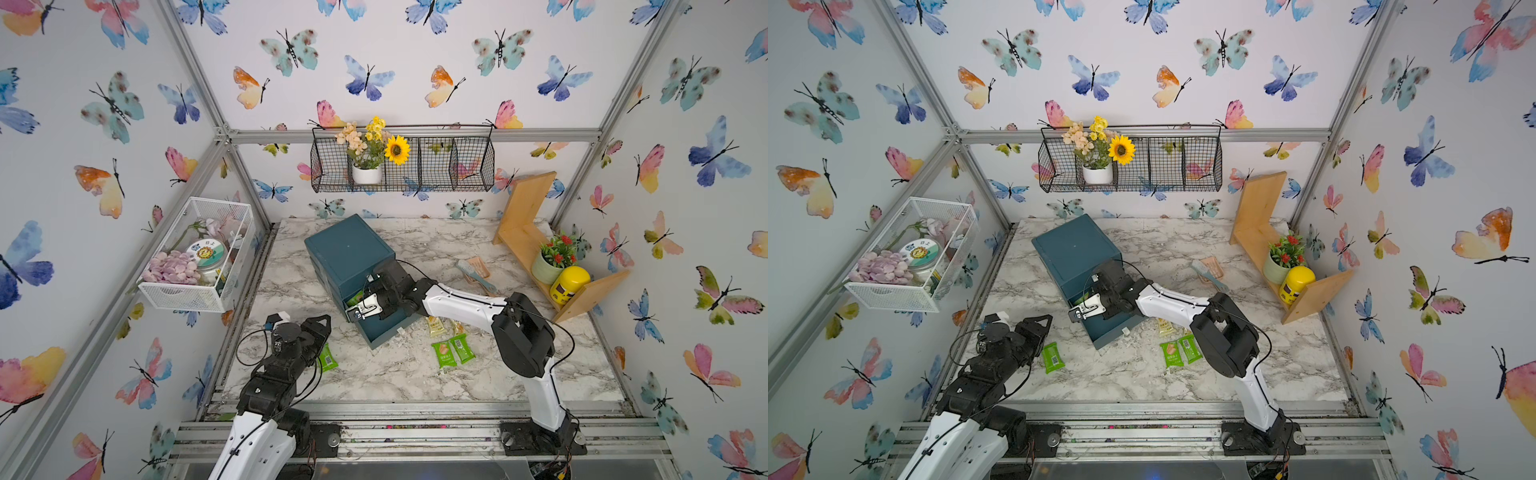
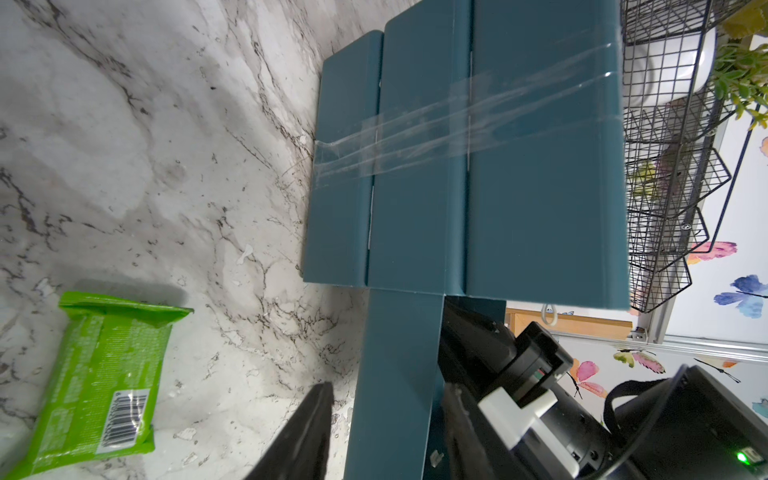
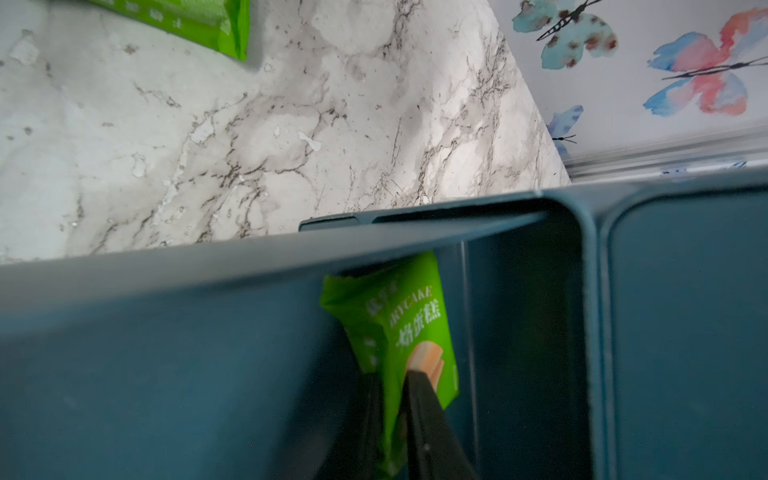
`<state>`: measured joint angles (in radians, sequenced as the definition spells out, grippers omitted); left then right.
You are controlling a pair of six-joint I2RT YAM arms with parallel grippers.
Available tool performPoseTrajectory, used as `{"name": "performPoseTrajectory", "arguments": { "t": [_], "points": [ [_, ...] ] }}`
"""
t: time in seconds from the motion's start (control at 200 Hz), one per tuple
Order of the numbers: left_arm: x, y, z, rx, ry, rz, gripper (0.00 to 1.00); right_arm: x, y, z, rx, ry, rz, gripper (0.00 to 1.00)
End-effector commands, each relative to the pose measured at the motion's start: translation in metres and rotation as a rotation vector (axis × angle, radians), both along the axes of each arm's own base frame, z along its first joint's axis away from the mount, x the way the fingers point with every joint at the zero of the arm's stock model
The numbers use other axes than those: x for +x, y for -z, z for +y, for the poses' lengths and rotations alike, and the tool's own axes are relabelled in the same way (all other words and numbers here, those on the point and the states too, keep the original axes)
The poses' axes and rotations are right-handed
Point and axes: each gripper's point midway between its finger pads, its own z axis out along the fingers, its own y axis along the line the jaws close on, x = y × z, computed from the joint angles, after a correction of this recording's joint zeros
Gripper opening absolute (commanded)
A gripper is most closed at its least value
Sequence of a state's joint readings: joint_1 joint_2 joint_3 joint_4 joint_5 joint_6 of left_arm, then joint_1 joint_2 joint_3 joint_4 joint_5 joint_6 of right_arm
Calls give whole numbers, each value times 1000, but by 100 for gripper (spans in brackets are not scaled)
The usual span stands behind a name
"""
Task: Take the cookies out of the drawer
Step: Pick up the cookie from the drawer, then place the cookie at the center of the board.
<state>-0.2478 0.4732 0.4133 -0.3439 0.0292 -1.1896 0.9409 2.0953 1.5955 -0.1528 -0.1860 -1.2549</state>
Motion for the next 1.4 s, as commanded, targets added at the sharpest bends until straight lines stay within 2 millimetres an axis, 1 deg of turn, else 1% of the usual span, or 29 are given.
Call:
{"name": "performPoseTrajectory", "arguments": {
  "t": [0.0,0.245,0.486,0.581,0.761,0.906,1.036,1.106,1.176,1.311,1.392],
  "points": [
    [2,-11,7,26,-27,-28,48,-2,6,3,-5,-3,22,12],
    [2,-12,7,25,-29,-30,48,-7,-4,-5,0,-5,11,3],
    [2,-11,8,24,-30,-28,47,-18,-20,-23,22,16,12,3],
    [1,-11,7,20,-30,-29,47,-24,-34,-28,60,34,25,3],
    [2,-12,7,17,-29,-35,47,-34,-51,-41,99,68,59,3],
    [3,-15,7,20,-29,-44,47,-45,-69,-54,148,132,132,3],
    [4,-19,8,31,-31,-58,47,-54,-88,-70,237,282,273,3],
    [5,-22,8,37,-28,-65,47,-53,-97,-81,289,411,359,3],
    [6,-24,8,45,-25,-71,47,-54,-100,-94,312,532,427,3],
    [8,-23,7,48,-21,-71,48,-58,-100,-116,324,738,494,2],
    [9,-24,6,45,-15,-76,48,-49,-97,-137,348,931,525,2]
  ]
}}
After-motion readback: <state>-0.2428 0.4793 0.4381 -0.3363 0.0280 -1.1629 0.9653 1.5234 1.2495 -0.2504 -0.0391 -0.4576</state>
